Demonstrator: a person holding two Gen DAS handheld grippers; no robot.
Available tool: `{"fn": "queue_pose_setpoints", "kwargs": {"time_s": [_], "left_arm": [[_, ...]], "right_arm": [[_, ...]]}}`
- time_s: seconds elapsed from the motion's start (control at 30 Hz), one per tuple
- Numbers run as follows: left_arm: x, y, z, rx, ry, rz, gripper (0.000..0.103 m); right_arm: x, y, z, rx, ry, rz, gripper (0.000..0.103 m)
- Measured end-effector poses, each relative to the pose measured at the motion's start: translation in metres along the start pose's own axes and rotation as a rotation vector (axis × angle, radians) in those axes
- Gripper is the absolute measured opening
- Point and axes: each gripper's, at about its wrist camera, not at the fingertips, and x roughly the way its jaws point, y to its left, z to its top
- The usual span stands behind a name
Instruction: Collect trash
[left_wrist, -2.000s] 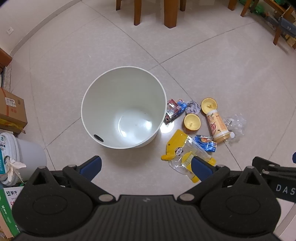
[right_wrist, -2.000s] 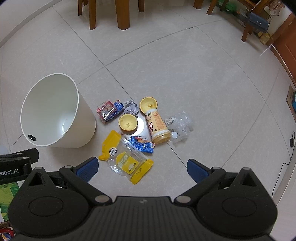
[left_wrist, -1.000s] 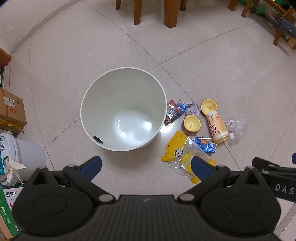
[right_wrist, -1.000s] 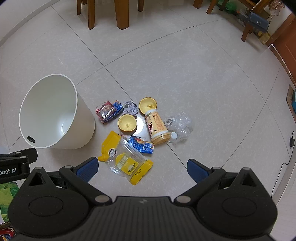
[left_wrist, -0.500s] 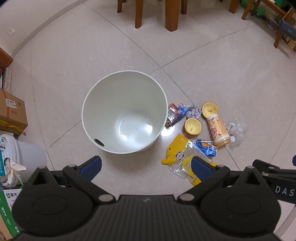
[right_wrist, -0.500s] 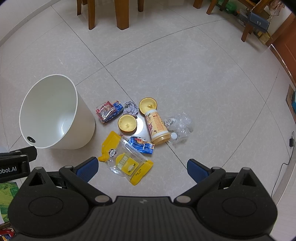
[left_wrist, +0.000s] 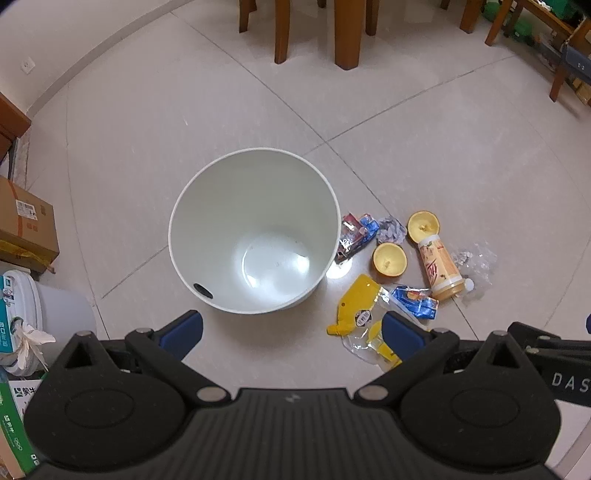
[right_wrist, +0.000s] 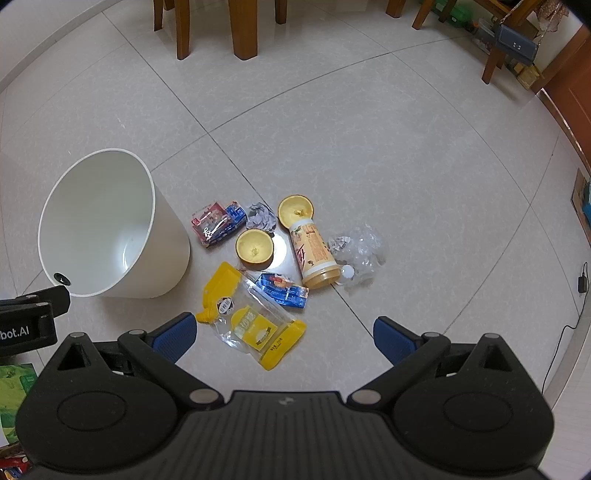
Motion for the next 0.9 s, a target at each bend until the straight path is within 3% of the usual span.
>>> {"fn": "queue_pose_setpoints", "kwargs": {"time_s": [0.27, 0.53, 0.9], "left_arm": [[0.006, 0.009, 0.000, -0.025, 0.012, -0.041, 0.102], [0.015, 0.019, -0.005, -0.048, -0.011, -0.026, 0.102], [0.044, 0.078, 0.002, -0.159, -0.022, -0.026, 0.101]], "right_arm": [[0.008, 0.004, 0.000, 0.002, -0.006, 0.003, 0.103], [0.020, 0.006, -0.007, 0.005, -0.005, -0.004, 0.103], [0.043, 0.016, -0.027, -0.026, 0.027, -0.019, 0.103]]}}
